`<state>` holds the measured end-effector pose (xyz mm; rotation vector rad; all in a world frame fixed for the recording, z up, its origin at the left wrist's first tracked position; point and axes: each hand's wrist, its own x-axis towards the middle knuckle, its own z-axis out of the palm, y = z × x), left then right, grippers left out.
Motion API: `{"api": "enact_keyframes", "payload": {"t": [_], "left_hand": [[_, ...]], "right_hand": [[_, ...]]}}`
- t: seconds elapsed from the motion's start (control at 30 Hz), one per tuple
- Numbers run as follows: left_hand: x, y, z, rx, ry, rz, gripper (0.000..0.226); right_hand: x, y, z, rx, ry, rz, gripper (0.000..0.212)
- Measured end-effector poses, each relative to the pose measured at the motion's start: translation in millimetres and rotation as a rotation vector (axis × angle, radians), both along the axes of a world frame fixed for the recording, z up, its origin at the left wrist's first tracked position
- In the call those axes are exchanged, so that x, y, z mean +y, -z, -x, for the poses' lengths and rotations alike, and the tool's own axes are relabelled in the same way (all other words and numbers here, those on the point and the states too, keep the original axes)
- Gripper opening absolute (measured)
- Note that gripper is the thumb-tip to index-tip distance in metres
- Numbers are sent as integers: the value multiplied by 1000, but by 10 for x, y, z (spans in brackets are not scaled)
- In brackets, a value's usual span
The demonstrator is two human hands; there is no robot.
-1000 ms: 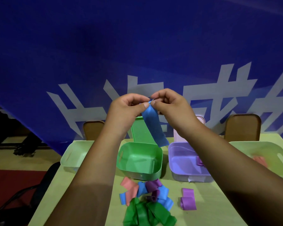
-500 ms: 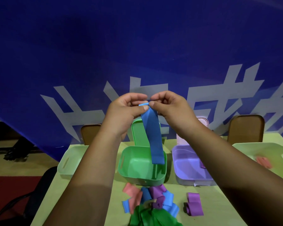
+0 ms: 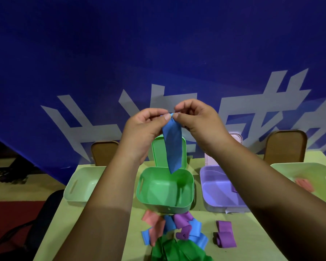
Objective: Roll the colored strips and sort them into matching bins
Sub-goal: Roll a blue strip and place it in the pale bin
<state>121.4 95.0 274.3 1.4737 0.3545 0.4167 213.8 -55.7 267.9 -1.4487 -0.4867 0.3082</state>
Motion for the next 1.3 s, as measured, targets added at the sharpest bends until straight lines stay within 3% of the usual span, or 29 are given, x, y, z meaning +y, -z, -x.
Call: {"api": "enact_keyframes", "payload": {"t": [0.4,0.7,0.97,1.3], "left_hand": [[-82,-54,-42,-33,-67,30,15],[-84,-70,3,-14,-34,4,22],[-94,-50,27,-2,8,96,18],[-129,-75,2,-23,-71,3,15]], "right_hand": [[-38,12,12,73,-36,-54,12],[-67,-22,43,-56,18,36,3],[-75,-29,75,-60,9,-4,10],[-86,-37,73,-52,13,-6,16]]}}
